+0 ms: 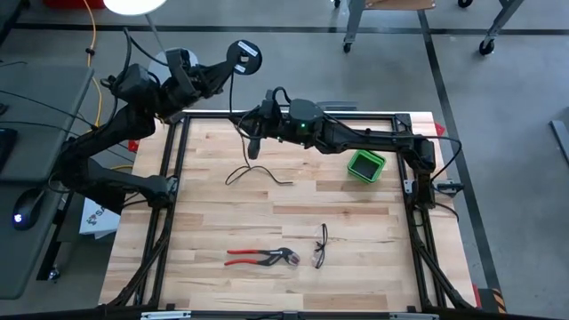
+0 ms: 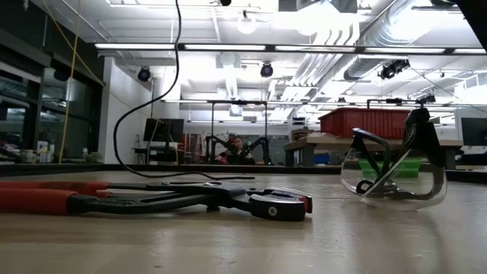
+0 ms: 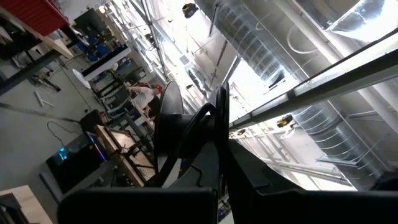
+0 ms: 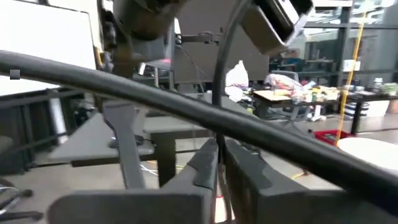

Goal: Coil cords
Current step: Coil the black wire onto the black spool

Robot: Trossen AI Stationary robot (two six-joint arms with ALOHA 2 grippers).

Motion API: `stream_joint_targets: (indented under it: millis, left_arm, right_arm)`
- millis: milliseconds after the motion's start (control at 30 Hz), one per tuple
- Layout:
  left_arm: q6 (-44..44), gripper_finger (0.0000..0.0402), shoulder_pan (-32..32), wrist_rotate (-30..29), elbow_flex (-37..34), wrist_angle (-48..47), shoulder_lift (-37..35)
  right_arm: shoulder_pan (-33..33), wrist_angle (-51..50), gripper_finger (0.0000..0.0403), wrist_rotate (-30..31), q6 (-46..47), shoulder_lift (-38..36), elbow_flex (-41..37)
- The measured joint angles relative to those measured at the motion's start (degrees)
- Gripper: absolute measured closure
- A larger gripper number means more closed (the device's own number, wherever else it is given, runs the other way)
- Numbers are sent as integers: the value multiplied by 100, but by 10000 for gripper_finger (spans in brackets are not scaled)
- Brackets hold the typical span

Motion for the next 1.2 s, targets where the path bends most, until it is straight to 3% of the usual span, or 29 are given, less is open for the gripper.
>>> stream_joint_targets:
  millis: [267,367,600,800,1033,1200]
  left_arm:
    - [-45,400,15,14,0,33,-2]
    - [-44,400,43,150,-2,-28,-76]
    - [-133,400,383,160,-2,-1066,-691]
    - [-720,400,526,225,-2,-1958,-1088]
    - [-1816,400,501,1524,-1,-2549,-1077]
    - [-2180,400,371,2078,-2,-2957,-826]
  right_arm:
    - [0,-191,400,-125,480,-30,0]
    - [-9,-535,401,-475,489,-178,0]
    - [-11,-1782,402,-1182,216,-852,0]
    - [-18,-2460,402,-1406,-42,-1379,2]
    - [-237,-2908,403,-1315,-388,-1708,2]
    - [-422,-2912,403,-1307,-440,-1790,2]
